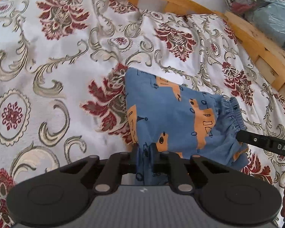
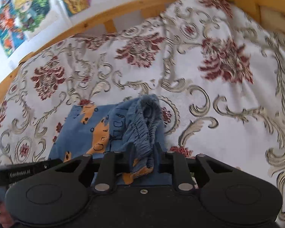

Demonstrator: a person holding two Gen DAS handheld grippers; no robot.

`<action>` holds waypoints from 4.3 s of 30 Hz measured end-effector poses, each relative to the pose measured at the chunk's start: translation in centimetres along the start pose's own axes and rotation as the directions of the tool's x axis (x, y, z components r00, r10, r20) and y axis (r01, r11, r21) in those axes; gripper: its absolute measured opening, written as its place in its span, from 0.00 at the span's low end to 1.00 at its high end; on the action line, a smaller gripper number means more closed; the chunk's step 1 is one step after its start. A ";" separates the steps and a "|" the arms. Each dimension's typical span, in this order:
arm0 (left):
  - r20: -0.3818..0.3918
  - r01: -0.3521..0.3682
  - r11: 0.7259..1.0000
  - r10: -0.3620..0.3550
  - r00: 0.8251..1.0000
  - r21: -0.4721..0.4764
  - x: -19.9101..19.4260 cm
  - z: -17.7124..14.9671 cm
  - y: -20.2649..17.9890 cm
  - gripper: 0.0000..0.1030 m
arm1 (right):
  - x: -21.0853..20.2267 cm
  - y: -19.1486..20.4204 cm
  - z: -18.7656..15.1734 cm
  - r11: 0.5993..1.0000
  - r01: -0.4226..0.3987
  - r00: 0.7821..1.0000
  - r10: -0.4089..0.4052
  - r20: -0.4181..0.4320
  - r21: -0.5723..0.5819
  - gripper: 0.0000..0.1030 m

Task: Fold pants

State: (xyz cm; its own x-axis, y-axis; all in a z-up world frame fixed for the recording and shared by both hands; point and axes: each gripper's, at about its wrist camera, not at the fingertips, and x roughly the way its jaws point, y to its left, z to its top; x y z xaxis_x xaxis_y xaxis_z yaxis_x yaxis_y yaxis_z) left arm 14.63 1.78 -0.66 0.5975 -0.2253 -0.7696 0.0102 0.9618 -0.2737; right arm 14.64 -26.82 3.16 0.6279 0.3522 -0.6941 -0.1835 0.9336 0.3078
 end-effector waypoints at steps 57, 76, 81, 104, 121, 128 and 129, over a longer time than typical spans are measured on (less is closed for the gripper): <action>0.057 0.056 0.912 -0.087 0.995 0.407 2.6 0.2 -1.4 1.00 | 0.0 1.7 -4.1 0.943 -0.042 0.998 0.052 0.023 -0.331 0.78; 0.045 -0.081 0.976 0.073 0.996 0.202 1.1 -3.1 -0.6 1.00 | 0.4 0.5 -5.7 0.963 0.088 0.996 -0.084 0.029 -0.256 0.95; 0.018 -0.111 0.985 0.110 0.994 0.132 1.1 -3.2 -0.7 1.00 | -0.6 -0.6 -7.2 0.976 0.085 0.996 -0.088 -0.007 -0.201 0.99; -0.023 -0.187 0.940 0.201 0.979 0.285 -3.3 -6.2 -3.0 1.00 | -2.1 -1.3 -8.2 0.984 0.048 0.999 -0.046 0.012 -0.173 0.99; 0.075 -0.027 0.993 0.019 0.997 0.116 0.2 1.7 -0.2 1.00 | 3.2 -4.9 3.1 0.940 -0.316 0.942 0.295 -0.157 -0.129 0.99; -0.005 0.017 0.996 -0.016 1.000 0.082 3.6 2.1 0.2 1.00 | 6.3 -7.2 4.3 0.930 -0.368 0.910 0.355 -0.213 -0.021 0.94; -0.011 0.020 0.996 -0.019 1.000 0.089 3.8 2.0 0.3 1.00 | 6.4 -7.3 4.1 0.927 -0.373 0.908 0.359 -0.215 -0.026 0.94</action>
State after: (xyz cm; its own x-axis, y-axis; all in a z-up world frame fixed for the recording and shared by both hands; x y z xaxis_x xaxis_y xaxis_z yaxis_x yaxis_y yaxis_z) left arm 18.49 1.51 -2.58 0.5883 -0.2454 -0.7705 0.0935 0.9671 -0.2367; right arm 23.13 -31.68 -0.86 0.3419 0.6695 -0.6595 -0.4238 0.7362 0.5276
